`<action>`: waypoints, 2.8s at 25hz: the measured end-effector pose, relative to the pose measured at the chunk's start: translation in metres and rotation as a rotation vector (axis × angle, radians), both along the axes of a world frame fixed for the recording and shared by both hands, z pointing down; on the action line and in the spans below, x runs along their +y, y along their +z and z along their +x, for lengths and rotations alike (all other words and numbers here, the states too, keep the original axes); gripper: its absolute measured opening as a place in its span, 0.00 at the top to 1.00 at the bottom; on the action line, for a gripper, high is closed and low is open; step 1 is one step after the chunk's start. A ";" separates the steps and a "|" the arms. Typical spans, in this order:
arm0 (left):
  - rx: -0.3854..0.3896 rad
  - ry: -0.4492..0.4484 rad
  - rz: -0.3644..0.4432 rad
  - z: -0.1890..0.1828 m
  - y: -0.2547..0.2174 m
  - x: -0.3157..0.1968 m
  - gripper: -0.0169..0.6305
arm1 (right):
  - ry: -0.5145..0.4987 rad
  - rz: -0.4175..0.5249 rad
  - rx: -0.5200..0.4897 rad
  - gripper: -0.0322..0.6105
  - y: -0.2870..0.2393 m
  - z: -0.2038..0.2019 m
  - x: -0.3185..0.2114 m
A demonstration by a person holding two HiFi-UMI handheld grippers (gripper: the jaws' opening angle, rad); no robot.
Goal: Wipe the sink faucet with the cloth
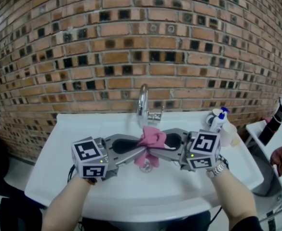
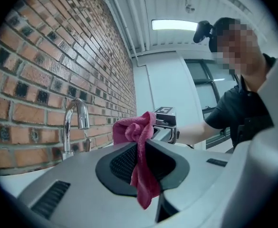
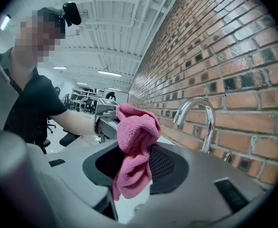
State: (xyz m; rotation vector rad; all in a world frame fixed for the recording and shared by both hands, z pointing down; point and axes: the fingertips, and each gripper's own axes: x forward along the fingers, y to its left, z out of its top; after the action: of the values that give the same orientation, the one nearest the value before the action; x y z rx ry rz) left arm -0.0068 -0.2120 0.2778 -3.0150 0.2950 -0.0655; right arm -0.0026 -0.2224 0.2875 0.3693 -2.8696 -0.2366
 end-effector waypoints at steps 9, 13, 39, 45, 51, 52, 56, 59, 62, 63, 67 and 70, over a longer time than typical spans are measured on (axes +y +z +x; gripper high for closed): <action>-0.011 -0.026 0.029 0.001 0.001 0.001 0.89 | 0.018 0.014 0.020 0.69 0.001 0.004 -0.001; -0.017 -0.038 0.034 0.001 0.003 0.000 0.89 | 0.024 0.024 0.033 0.69 0.003 0.005 -0.002; 0.058 -0.094 -0.020 -0.019 -0.005 -0.028 0.86 | 0.139 0.090 0.007 0.68 -0.007 -0.003 -0.023; 0.073 -0.303 0.107 -0.043 -0.024 -0.059 0.86 | 0.322 0.125 -0.049 0.68 -0.009 0.010 -0.049; 0.064 -0.456 0.237 -0.053 -0.049 -0.079 0.86 | 0.417 0.113 -0.092 0.68 0.001 0.013 -0.064; 0.071 -0.475 0.247 -0.054 -0.053 -0.083 0.86 | 0.429 0.114 -0.086 0.68 0.002 0.013 -0.064; 0.112 -0.528 0.265 -0.058 -0.070 -0.096 0.86 | 0.427 0.121 -0.067 0.68 0.012 0.005 -0.060; 0.117 -0.537 0.278 -0.055 -0.079 -0.104 0.86 | 0.412 0.126 -0.059 0.68 0.018 0.000 -0.058; 0.123 -0.542 0.283 -0.054 -0.087 -0.112 0.86 | 0.406 0.127 -0.068 0.68 0.017 -0.002 -0.057; 0.123 -0.542 0.285 -0.053 -0.089 -0.114 0.86 | 0.407 0.123 -0.067 0.68 0.017 -0.002 -0.056; 0.120 -0.545 0.293 -0.049 -0.095 -0.124 0.86 | 0.433 0.114 -0.075 0.68 0.017 0.001 -0.054; 0.125 -0.556 0.288 -0.047 -0.099 -0.133 0.86 | 0.467 0.129 -0.109 0.69 0.010 0.005 -0.054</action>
State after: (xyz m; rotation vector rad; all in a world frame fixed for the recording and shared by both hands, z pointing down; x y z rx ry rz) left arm -0.0542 -0.3450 0.1786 -2.5697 1.0449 0.1109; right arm 0.0024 -0.2761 0.2979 1.0846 -2.7740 -0.3207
